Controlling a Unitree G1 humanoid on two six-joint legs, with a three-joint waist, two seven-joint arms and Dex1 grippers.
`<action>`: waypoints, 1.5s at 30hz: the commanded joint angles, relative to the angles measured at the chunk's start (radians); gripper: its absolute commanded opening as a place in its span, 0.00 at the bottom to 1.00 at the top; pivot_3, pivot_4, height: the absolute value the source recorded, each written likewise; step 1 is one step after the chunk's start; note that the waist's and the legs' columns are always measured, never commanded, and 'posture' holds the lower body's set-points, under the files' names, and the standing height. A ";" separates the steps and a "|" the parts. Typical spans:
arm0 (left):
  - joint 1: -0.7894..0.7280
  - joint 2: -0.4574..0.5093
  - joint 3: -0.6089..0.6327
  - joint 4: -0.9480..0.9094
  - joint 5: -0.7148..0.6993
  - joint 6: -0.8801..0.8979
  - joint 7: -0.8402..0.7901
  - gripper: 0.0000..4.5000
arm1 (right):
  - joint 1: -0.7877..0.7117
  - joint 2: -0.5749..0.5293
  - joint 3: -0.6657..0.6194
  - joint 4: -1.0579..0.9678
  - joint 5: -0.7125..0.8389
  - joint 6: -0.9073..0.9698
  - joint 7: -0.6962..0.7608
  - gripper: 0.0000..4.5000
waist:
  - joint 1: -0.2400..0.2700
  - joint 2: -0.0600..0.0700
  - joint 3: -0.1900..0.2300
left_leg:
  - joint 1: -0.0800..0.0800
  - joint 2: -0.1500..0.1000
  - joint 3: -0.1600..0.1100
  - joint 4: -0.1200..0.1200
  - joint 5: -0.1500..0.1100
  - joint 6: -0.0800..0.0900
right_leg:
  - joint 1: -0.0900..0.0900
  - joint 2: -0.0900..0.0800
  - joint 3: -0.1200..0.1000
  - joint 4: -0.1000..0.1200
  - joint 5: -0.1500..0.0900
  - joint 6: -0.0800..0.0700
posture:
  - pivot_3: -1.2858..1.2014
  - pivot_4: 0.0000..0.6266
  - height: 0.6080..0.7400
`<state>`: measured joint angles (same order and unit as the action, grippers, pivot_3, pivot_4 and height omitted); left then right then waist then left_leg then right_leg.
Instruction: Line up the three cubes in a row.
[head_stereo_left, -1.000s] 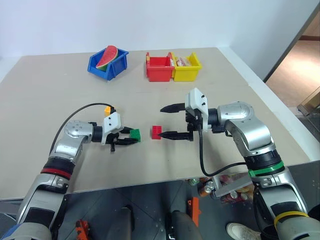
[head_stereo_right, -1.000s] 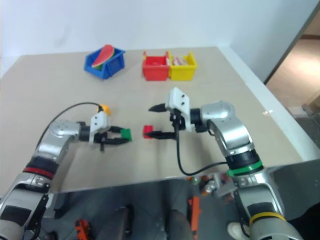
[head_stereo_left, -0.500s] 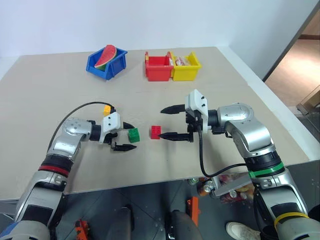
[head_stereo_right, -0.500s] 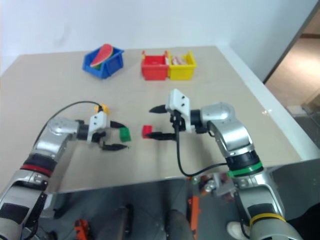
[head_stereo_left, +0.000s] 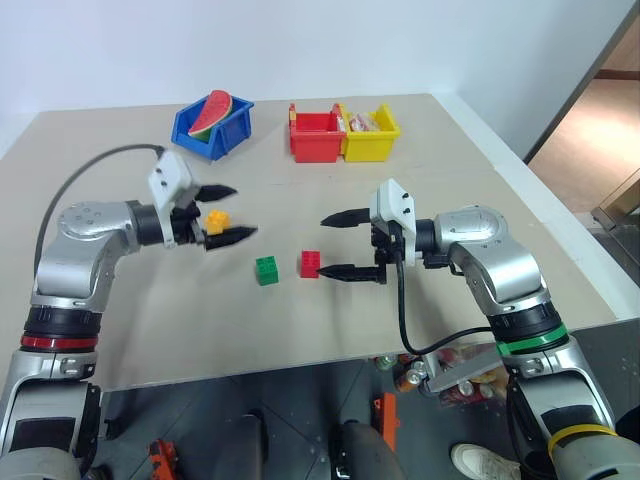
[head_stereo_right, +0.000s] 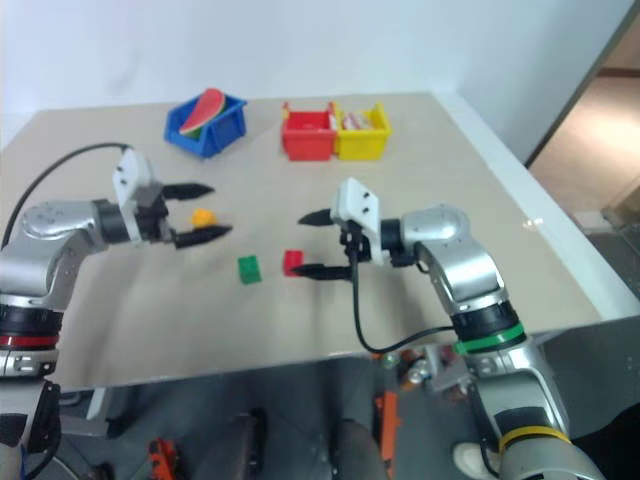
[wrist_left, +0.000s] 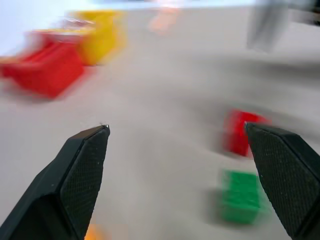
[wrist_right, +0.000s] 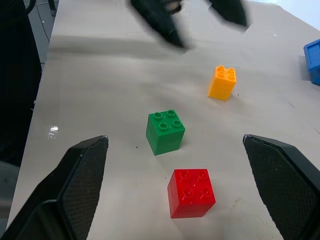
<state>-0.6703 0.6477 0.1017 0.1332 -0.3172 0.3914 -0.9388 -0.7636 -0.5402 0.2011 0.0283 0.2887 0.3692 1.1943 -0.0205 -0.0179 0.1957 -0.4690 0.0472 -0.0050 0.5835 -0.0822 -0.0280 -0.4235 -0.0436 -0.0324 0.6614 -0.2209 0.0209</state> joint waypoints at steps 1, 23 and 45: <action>0.051 -0.076 0.077 -0.043 0.048 0.022 0.267 0.99 | -0.027 0.004 -0.009 0.002 0.002 -0.025 0.006 1.00 | 0.000 0.000 0.000 | 0.000 0.000 0.000 0.000 0.000 0.000 | 0.000 0.000 0.001 0.000 0.000 0.000 | 0.52 0.24 1.00; 0.092 -0.226 0.032 0.094 0.133 -0.050 0.505 0.99 | -0.079 0.108 -0.106 0.078 0.066 0.045 -0.151 1.00 | 0.002 -0.001 0.001 | 0.000 0.001 0.001 0.001 0.000 0.000 | 0.000 0.001 0.002 0.000 0.003 -0.001 | 0.52 0.24 1.00; 0.026 -0.267 0.043 0.235 0.147 -0.058 0.578 0.30 | -0.072 0.101 -0.082 0.111 0.000 -0.032 -0.135 1.00 | 0.002 -0.001 0.001 | 0.000 0.001 0.002 0.001 0.000 0.000 | 0.000 0.001 0.002 0.000 0.003 0.000 | 0.52 0.24 1.00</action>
<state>-0.6183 0.3747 0.1246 0.3839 -0.1732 0.3489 -0.3778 -0.8233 -0.4316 0.1238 0.1497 0.2878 0.3582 1.0522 -0.0188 -0.0192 0.1963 -0.4685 0.0479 -0.0032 0.5846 -0.0824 -0.0284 -0.4236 -0.0422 -0.0305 0.6614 -0.2175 0.0205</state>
